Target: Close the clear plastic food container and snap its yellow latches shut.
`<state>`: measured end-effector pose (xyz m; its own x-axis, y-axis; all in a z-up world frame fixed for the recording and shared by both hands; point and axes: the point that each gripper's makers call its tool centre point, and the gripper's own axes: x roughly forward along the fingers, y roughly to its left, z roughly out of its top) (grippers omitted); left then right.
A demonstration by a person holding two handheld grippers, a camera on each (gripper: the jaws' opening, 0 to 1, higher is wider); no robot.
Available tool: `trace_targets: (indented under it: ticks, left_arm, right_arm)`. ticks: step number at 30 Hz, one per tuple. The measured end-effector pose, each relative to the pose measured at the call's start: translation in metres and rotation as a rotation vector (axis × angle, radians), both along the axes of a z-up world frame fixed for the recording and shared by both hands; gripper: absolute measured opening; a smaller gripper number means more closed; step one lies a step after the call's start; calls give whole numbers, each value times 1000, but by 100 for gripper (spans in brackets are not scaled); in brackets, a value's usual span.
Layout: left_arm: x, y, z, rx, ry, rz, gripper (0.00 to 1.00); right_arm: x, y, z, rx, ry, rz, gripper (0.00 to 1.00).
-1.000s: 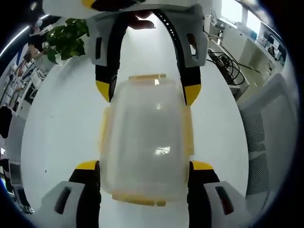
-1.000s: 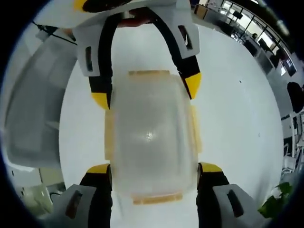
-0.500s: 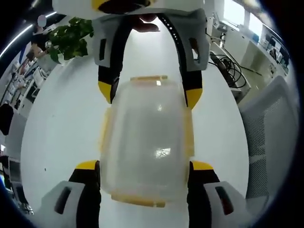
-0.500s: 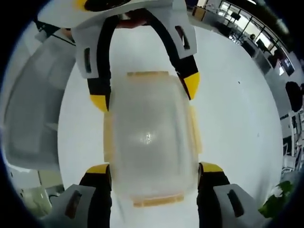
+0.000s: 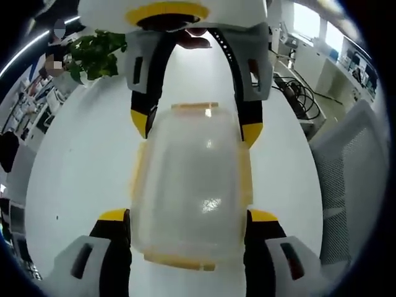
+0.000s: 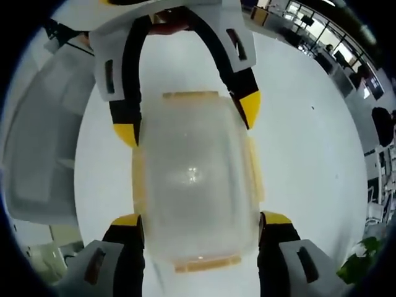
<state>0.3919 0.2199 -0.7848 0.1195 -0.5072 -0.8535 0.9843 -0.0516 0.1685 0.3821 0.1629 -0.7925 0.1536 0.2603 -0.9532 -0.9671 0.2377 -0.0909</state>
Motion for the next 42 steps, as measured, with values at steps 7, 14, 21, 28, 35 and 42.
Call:
trace_targets:
  ticks: [7,14,21,28,35,42]
  left_arm:
    - [-1,2,0,1,-1,-6,75]
    - [-2,12,-1,12,-5,-12,74]
    - [-5,26,0,-3,-5,-12,75]
    - [-8,40,0,-12,-4,-15,74]
    - [-11,62,0,-10,-6,-11,75]
    - [-12,81,1,-13,-6,-9,75]
  right_arm:
    - [-1,3,-1,-14,9,-3,76]
    - [-3,13,-2,-14,10,-8,76]
    - [-6,26,-2,-19,12,-8,76]
    - [-9,43,-3,-14,13,-7,77]
    - [-12,63,-3,-15,12,-2,77]
    - [-13,83,-3,-9,13,5,77]
